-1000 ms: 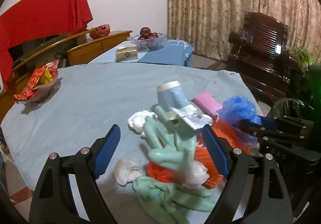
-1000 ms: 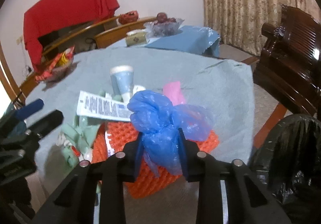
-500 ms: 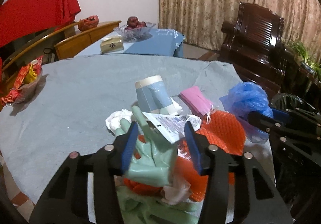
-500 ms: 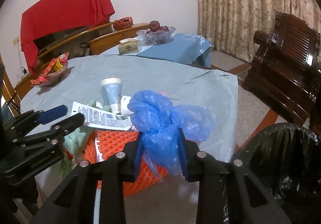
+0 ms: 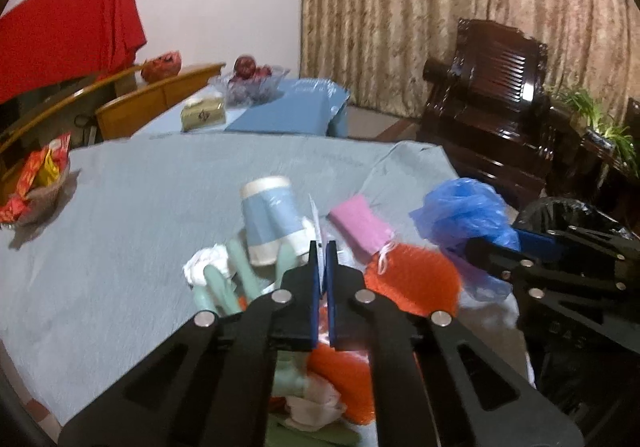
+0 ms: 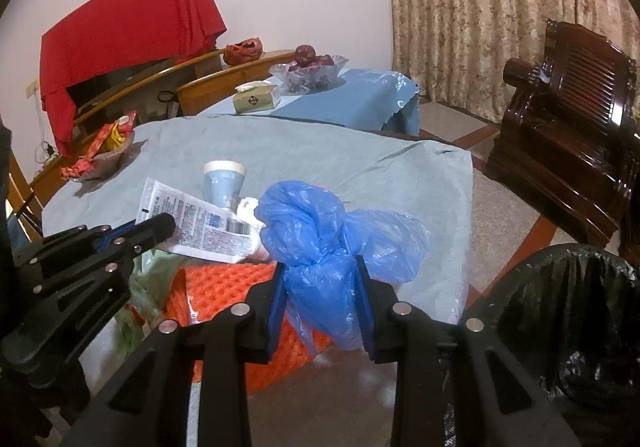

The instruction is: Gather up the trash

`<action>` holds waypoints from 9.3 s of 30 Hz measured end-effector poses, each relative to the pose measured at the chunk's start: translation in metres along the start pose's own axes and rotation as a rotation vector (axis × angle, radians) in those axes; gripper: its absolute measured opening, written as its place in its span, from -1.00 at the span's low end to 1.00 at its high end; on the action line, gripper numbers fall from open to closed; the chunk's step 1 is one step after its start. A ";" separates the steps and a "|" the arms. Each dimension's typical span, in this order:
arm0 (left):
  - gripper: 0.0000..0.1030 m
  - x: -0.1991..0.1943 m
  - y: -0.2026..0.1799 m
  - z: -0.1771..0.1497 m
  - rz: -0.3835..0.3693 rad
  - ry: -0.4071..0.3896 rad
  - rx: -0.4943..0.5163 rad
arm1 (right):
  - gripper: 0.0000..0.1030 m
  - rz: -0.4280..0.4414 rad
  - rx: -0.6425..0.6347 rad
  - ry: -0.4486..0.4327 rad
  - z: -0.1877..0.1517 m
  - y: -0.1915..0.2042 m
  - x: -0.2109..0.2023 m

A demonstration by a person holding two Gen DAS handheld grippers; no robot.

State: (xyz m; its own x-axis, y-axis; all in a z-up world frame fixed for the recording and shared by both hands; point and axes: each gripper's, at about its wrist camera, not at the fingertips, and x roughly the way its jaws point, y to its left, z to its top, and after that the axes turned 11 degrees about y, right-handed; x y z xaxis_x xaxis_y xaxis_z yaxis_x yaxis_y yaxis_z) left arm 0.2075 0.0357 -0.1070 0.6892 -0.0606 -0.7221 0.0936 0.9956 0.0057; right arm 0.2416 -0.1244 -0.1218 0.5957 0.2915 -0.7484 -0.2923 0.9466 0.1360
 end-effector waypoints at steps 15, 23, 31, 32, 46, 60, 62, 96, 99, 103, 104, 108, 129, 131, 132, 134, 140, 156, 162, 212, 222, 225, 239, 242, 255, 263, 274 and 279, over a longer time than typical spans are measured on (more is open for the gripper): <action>-0.97 -0.061 -0.059 0.029 -0.095 -0.177 0.082 | -0.39 -0.049 0.101 -0.137 -0.004 -0.049 -0.077; -0.97 -0.074 -0.117 0.033 -0.218 -0.220 0.152 | -0.39 -0.169 0.199 -0.156 -0.030 -0.106 -0.114; -0.97 -0.062 -0.190 0.030 -0.404 -0.160 0.217 | -0.39 -0.272 0.295 -0.117 -0.061 -0.159 -0.126; -0.96 -0.060 -0.198 0.029 -0.425 -0.152 0.224 | -0.39 -0.279 0.303 -0.115 -0.063 -0.164 -0.127; -0.97 -0.028 -0.259 0.009 -0.530 -0.068 0.280 | -0.40 -0.347 0.390 -0.099 -0.093 -0.209 -0.135; 0.35 -0.022 -0.186 -0.007 -0.402 -0.057 0.274 | 0.77 -0.392 0.383 -0.135 -0.096 -0.200 -0.142; 0.50 -0.026 -0.163 -0.006 -0.345 -0.060 0.249 | 0.84 -0.386 0.381 -0.149 -0.093 -0.194 -0.141; 0.73 -0.046 0.027 -0.031 0.034 -0.021 0.003 | 0.65 -0.118 0.052 0.113 -0.053 -0.005 0.016; 0.73 -0.041 0.029 -0.037 0.035 -0.007 -0.005 | 0.62 -0.123 0.044 0.133 -0.059 -0.001 0.025; 0.73 -0.035 0.031 -0.040 0.034 0.006 -0.005 | 0.25 -0.140 0.036 0.159 -0.064 -0.001 0.034; 0.73 -0.033 0.030 -0.042 0.034 0.009 -0.005 | 0.19 -0.146 0.031 0.164 -0.066 -0.001 0.035; 0.73 -0.030 0.030 -0.047 0.035 0.020 -0.007 | -0.23 -0.173 -0.006 0.157 -0.067 0.002 0.036; -0.05 0.013 0.045 -0.042 0.048 0.116 -0.037 | -0.55 -0.033 -0.008 0.114 -0.039 0.007 0.018; -0.07 0.013 0.044 -0.042 0.055 0.116 -0.035 | -0.16 -0.048 -0.002 0.120 -0.041 0.008 0.020; -0.07 0.013 0.044 -0.042 0.056 0.115 -0.033 | -0.07 -0.049 -0.002 0.125 -0.043 0.008 0.021; 0.03 0.013 0.042 -0.042 0.059 0.115 -0.026 | 0.02 -0.051 -0.011 0.149 -0.047 0.011 0.026; 0.24 0.017 0.042 -0.042 0.056 0.119 -0.029 | 0.42 -0.074 -0.014 0.192 -0.059 0.015 0.046; -0.69 0.002 0.044 -0.039 0.075 0.076 -0.056 | -0.73 -0.005 0.005 0.122 -0.048 0.010 0.025; -1.00 -0.016 0.042 -0.028 0.044 0.031 -0.051 | -0.73 0.044 0.014 0.038 -0.029 0.011 -0.005; -0.83 -0.045 0.042 0.002 0.017 -0.079 -0.077 | -0.73 0.061 0.006 -0.047 -0.008 0.008 -0.039; -0.83 -0.084 -0.006 0.030 -0.078 -0.190 -0.007 | -0.73 0.011 0.038 -0.156 -0.001 -0.016 -0.095; -0.83 -0.090 -0.027 0.036 -0.118 -0.205 0.023 | -0.73 -0.021 0.059 -0.174 -0.004 -0.030 -0.111; -0.83 -0.075 -0.146 0.046 -0.330 -0.196 0.175 | -0.73 -0.222 0.200 -0.194 -0.047 -0.124 -0.170; -0.83 -0.065 -0.175 0.047 -0.363 -0.185 0.210 | -0.73 -0.260 0.230 -0.190 -0.057 -0.143 -0.176; -0.24 -0.015 -0.246 0.040 -0.468 -0.065 0.305 | -0.24 -0.342 0.320 -0.112 -0.091 -0.187 -0.163; 0.69 -0.020 -0.210 0.036 -0.375 -0.086 0.281 | 0.89 -0.357 0.335 -0.164 -0.097 -0.178 -0.169; 0.80 -0.052 -0.124 0.014 -0.216 -0.081 0.183 | 0.89 -0.248 0.274 -0.164 -0.079 -0.129 -0.149; 0.80 -0.063 -0.072 0.001 -0.131 -0.073 0.113 | 0.89 -0.216 0.234 -0.163 -0.068 -0.094 -0.136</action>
State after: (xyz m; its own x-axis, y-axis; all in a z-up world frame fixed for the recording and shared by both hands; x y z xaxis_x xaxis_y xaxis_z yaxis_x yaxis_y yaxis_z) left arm 0.1575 -0.0318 -0.0612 0.7155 -0.1987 -0.6698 0.2638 0.9646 -0.0043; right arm 0.1376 -0.2626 -0.0771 0.7425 0.0810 -0.6650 0.0216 0.9893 0.1446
